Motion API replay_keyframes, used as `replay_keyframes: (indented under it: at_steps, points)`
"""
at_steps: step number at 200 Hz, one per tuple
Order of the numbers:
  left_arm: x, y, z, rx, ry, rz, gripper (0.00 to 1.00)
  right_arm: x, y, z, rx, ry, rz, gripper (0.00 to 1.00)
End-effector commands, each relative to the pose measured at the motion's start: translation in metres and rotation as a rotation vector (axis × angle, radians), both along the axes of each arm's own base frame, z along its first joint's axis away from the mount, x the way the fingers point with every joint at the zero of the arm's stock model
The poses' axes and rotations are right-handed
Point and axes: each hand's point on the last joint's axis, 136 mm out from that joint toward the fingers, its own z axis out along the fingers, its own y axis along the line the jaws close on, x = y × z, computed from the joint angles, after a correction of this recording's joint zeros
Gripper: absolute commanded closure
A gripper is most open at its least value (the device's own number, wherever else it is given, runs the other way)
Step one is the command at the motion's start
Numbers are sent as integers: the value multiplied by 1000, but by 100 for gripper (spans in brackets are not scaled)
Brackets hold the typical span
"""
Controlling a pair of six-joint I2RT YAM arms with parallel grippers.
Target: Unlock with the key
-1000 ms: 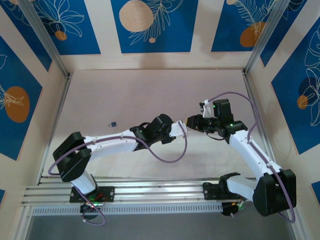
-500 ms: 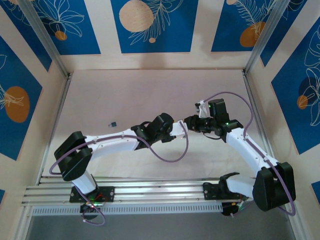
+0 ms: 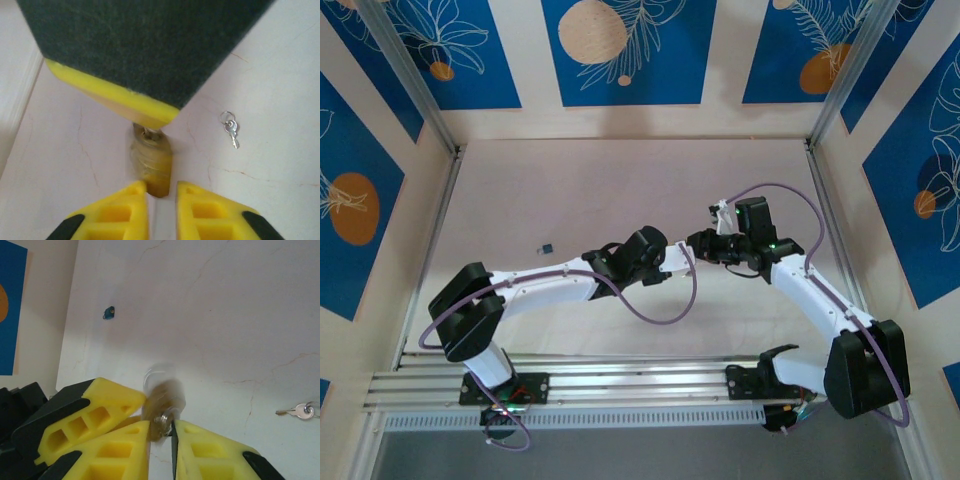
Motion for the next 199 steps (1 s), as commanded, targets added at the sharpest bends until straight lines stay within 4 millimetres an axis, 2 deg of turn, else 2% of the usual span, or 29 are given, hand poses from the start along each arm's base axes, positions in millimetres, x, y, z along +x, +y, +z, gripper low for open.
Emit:
replay_keyframes:
  at_steps: [1, 38, 59, 73, 89, 105, 116, 139, 180, 199]
  points:
    - [6, -9, 16, -42, -19, -8, 86, -2, 6, 2, 25, 4, 26, 79]
    - [6, -10, 19, -51, -21, -7, 86, -3, 8, 3, 26, 1, 31, 77]
    - [6, -10, 16, -53, -8, -4, 86, 1, -1, -4, -22, 8, -12, 76]
    - [6, -10, 13, -56, 1, 5, 86, 7, -18, -14, -91, 39, -105, 74]
    - [9, -7, 10, -66, 13, 40, 86, 13, -52, -34, -210, 117, -259, 70]
    - [17, 3, 9, -91, 36, 104, 86, 9, -81, -55, -353, 207, -341, 63]
    - [22, 9, 7, -104, 37, 145, 85, 5, -90, -71, -388, 277, -356, 61]
    - [32, 21, -1, -101, 34, 235, 80, 5, -86, -96, -388, 342, -339, 61]
    - [35, 31, -12, -89, 57, 299, 78, 37, -64, -120, -331, 360, -248, 49]
    - [35, 34, -15, -84, 68, 306, 78, 41, -54, -135, -325, 383, -213, 48]
